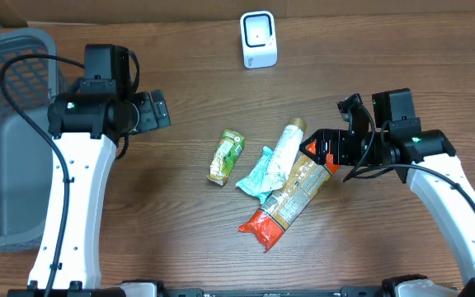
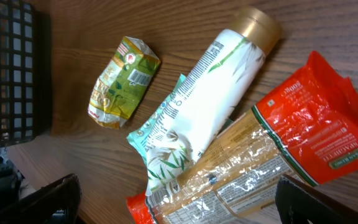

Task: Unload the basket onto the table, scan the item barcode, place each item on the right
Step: 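Raise left gripper away to the upper left and hold still, then move right gripper to the spaghetti package and grasp its end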

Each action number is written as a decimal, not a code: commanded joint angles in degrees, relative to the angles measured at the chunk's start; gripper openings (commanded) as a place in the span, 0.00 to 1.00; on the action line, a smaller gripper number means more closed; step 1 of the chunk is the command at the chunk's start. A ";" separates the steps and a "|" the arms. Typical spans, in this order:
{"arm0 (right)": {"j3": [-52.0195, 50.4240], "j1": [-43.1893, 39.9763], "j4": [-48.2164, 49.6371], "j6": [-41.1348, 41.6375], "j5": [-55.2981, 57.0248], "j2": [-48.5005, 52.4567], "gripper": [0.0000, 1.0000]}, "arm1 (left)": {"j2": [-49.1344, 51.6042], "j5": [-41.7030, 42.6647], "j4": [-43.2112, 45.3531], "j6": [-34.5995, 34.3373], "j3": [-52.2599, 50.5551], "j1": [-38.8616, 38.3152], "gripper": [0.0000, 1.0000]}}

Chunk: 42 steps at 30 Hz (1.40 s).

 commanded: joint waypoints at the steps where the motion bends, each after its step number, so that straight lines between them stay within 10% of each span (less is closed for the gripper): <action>1: 1.11 -0.13 -0.07 1.09 1.11 -0.04 1.00 | 1.51 -0.66 -0.09 -0.37 -0.42 -0.04 1.00; 21: 6.73 -3.30 -6.23 5.38 -1.11 -4.90 0.90 | 1.90 -0.66 -0.09 -0.37 -0.42 -0.09 1.00; 30: 6.78 -5.53 -20.20 17.27 18.29 -9.05 0.84 | 1.92 -0.66 -0.09 -0.37 -0.42 -0.09 1.00; 42: -9.40 -2.21 -2.56 20.57 10.29 -2.58 0.77 | 1.92 -0.66 -0.09 -0.37 -0.42 -0.09 0.99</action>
